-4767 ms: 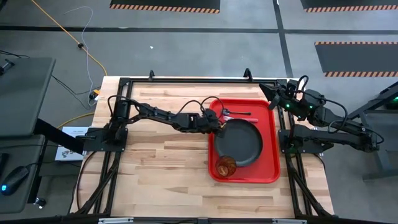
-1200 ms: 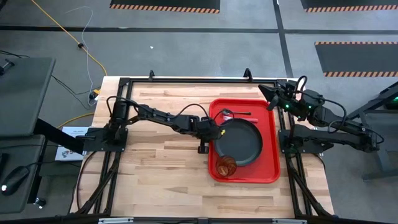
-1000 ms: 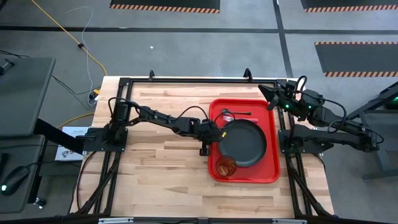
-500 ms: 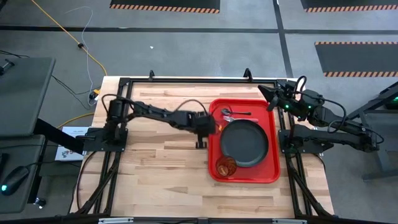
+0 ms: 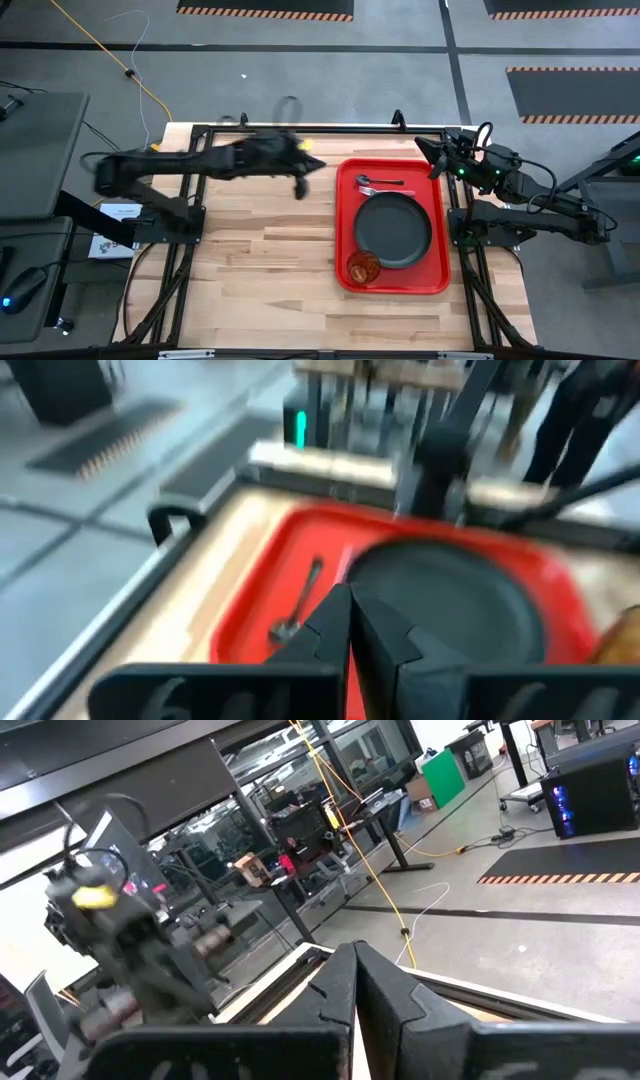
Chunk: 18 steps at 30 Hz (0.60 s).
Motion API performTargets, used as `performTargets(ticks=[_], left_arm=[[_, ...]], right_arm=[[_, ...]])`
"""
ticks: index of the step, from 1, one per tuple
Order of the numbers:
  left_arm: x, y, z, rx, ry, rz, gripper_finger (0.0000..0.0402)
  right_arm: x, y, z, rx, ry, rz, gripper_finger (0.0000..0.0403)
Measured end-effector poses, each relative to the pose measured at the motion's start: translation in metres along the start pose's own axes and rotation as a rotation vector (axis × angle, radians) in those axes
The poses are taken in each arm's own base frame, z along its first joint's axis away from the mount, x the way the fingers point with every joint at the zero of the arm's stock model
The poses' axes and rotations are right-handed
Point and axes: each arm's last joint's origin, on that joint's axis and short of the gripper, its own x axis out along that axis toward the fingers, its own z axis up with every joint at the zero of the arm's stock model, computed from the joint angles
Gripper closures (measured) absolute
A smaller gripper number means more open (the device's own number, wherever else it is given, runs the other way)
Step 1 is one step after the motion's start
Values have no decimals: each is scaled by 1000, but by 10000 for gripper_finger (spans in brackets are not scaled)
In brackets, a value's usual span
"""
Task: Pick and place plate/cup/fork/spoon on tray
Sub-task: Return to Home Position
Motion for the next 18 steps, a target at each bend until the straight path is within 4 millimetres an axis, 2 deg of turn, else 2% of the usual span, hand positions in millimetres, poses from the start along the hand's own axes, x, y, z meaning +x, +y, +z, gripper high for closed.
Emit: performTargets(ticks=[5, 9, 13, 18], left_arm=[[-76, 3, 5, -19, -244, -36, 401], [-123, 5, -3, -35, -391, -47, 401], [-156, 6, -17, -77, -500, -57, 401], [-177, 8, -44, -155, -565, -81, 401]], right_arm=[[0, 0, 0, 0, 10, 16, 403], [0, 1, -1, 0, 20, 32, 403], [0, 1, -1, 0, 29, 50, 403], [0, 2, -1, 0, 45, 79, 403]])
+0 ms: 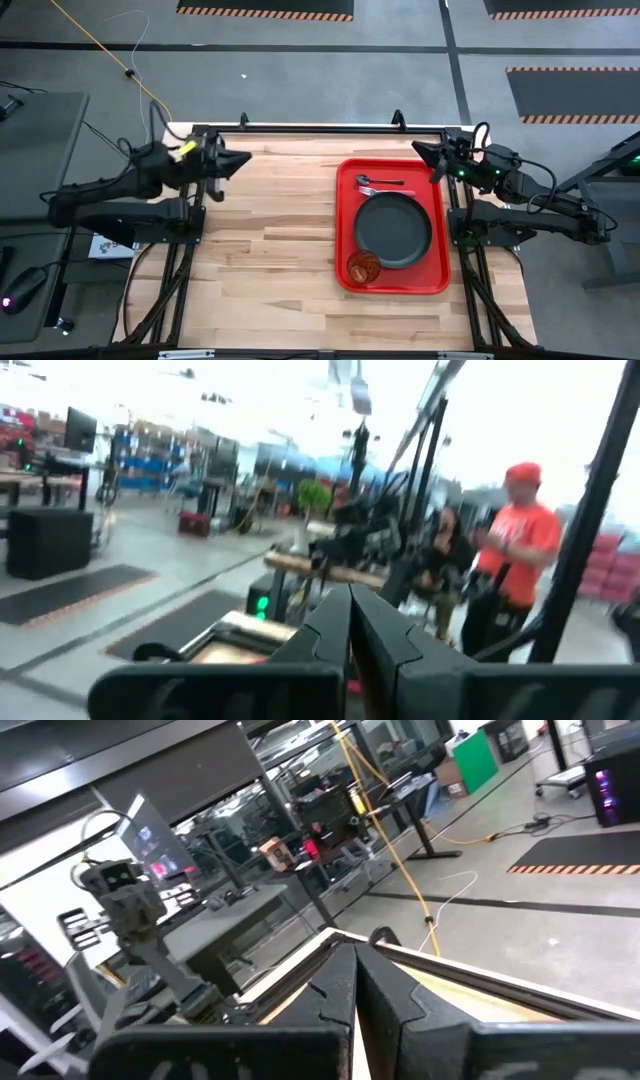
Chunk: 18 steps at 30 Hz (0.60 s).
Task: Pick and place plate/cup/fork/spoon on tray
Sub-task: Return to Home Position
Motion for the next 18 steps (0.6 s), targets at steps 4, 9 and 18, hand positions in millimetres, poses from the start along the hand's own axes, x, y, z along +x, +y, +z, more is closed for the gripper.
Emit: performTargets(ticks=[4, 9, 18], left_arm=[[-21, 2, -8, -44, -112, -23, 401], [-38, 7, -29, -118, -130, -16, 401], [-49, 13, -84, -281, -166, -58, 401]], right_arm=[[0, 0, 0, -5, 7, 12, 403], [0, 0, 0, -8, 5, 9, 403], [0, 0, 0, -34, 8, 16, 403]])
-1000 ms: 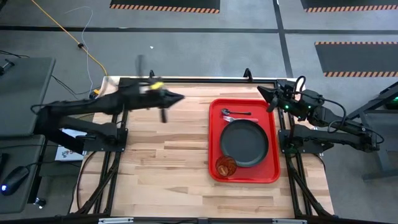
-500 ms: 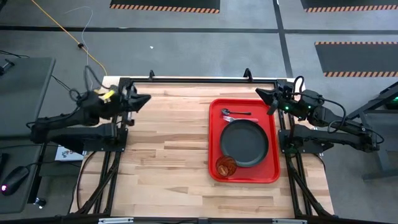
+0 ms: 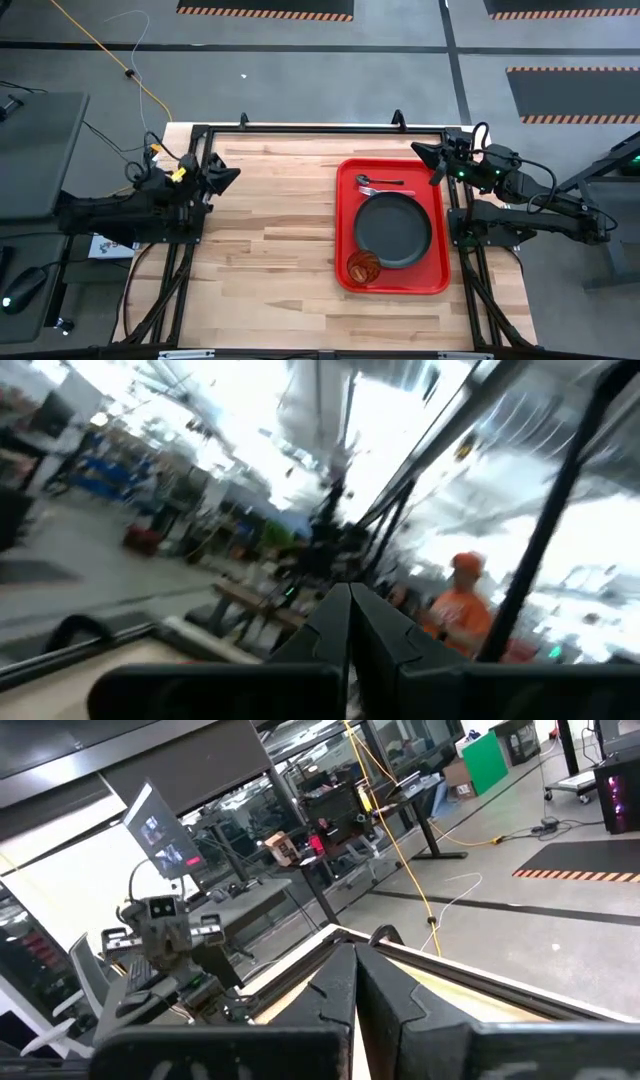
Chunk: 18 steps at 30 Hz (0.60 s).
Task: Pick and place plate/cup/fork/spoon on tray
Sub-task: Return to Home Position
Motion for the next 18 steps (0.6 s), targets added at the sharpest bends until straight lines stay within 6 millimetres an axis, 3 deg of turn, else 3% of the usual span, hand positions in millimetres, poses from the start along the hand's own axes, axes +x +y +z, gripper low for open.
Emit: performTargets(ticks=[6, 18], left_arm=[[-7, 1, -20, -28, -26, -31, 401], [-10, -2, -16, 17, -60, -45, 401]], right_arm=[[0, 0, 0, 8, 0, 4, 403], [0, 0, 0, 9, 4, 10, 403]])
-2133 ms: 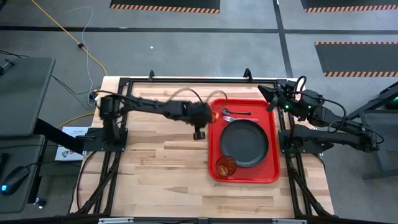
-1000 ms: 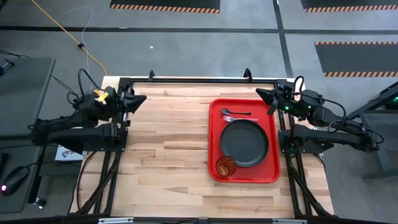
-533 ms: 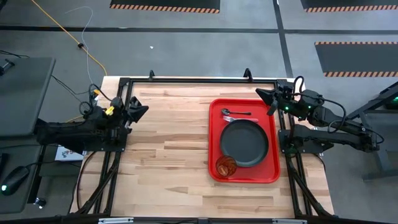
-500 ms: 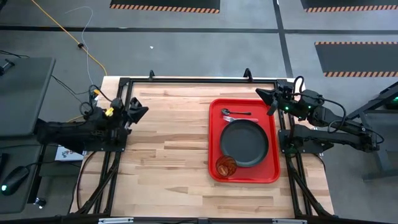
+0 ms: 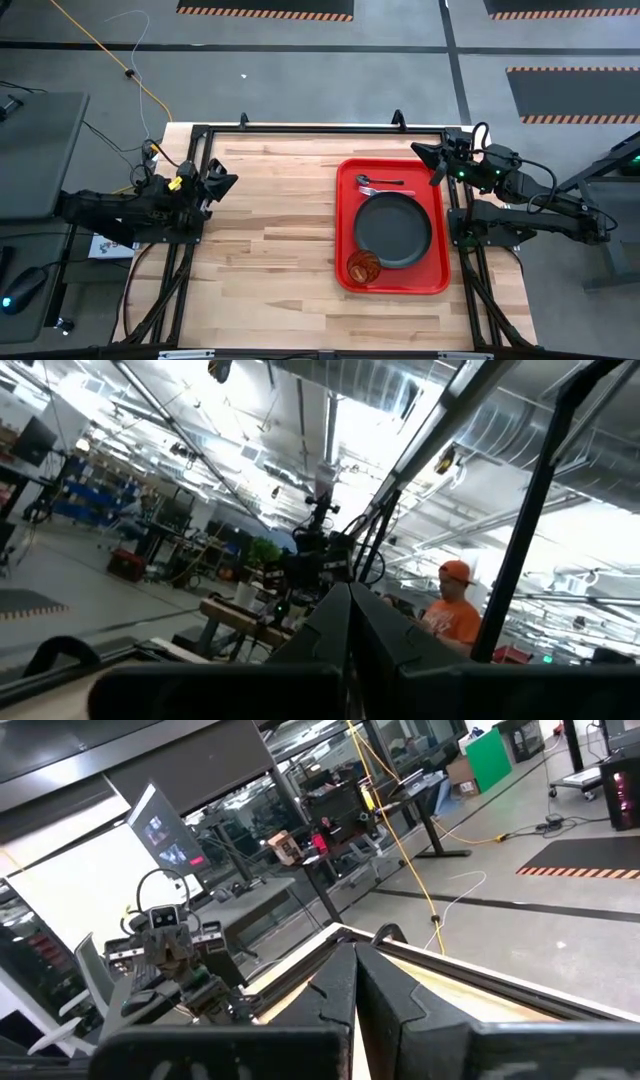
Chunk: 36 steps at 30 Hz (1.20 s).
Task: Pick and place plate/cup/fork/spoon on tray
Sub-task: Return to Home Position
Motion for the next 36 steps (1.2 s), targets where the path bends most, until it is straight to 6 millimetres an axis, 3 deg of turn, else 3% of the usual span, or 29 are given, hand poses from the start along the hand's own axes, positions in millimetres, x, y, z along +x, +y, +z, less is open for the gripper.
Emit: performTargets(ticks=[5, 18, 22, 27, 36], left_arm=[[-2, 0, 1, 40, 0, -2, 402], [-16, 6, -14, 33, 217, -8, 402], [-17, 8, -22, -1, 285, -7, 402], [-25, 15, -45, -58, 453, 2, 401], [-25, 20, -50, 215, 483, 61, 402]], right_arm=[[0, 1, -1, 0, 25, 37, 403], [0, 1, -2, 49, 43, 46, 403], [0, 1, -2, 49, 44, 44, 403], [0, 1, -3, 52, 56, 48, 403], [0, 0, -4, 110, 65, 45, 403]])
